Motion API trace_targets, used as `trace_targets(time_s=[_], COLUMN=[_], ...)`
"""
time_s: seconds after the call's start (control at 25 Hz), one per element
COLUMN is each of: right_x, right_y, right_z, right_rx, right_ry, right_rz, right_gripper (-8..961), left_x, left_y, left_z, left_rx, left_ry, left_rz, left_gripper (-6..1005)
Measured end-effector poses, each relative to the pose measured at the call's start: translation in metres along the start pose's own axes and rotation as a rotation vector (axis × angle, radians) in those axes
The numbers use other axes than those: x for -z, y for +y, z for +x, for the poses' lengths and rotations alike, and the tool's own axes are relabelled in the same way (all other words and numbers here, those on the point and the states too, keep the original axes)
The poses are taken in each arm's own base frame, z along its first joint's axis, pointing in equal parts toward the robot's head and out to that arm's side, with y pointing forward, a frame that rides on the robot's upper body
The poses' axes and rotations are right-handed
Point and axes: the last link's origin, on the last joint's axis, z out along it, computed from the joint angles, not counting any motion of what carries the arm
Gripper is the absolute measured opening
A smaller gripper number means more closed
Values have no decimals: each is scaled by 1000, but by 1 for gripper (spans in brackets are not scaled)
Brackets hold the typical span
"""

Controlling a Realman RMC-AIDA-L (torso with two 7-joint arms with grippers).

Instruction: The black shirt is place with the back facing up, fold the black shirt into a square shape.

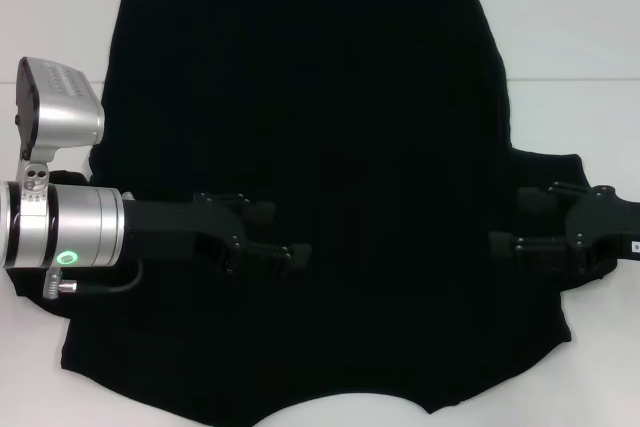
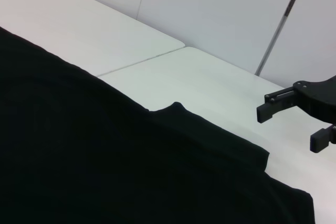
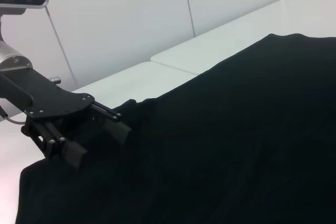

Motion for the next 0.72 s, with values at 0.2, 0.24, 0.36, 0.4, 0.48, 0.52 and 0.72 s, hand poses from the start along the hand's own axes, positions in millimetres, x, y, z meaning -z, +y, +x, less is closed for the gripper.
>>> trace_targets(time_s=[0.2, 0.24, 0.36, 0.4, 0.48, 0.52, 0.72], right_x=[0, 0, 0, 0, 0, 0, 9], right_y=[0, 0, 0, 0, 0, -1, -19], right_z=[0, 0, 0, 0, 0, 0, -25], right_rx=[0, 0, -1, -1, -3, -11, -225], right_ry=[0, 0, 0, 0, 0, -6, -99], right_rz=[1, 1, 2, 3, 4, 7, 73], right_gripper=[940, 940, 940, 940, 940, 940, 940], left_x=[0, 1, 1, 1, 1, 2, 34], left_y=[0, 0, 0, 0, 0, -1, -25], left_z=[0, -1, -1, -1, -1, -1, 8], left_rx=[2, 3, 4, 4, 6, 15, 278], left_ry=[1, 1, 2, 2, 3, 6, 111], left_rz=[1, 2, 2, 2, 3, 8, 127], left_gripper=[894, 892, 887, 886, 882, 881, 872])
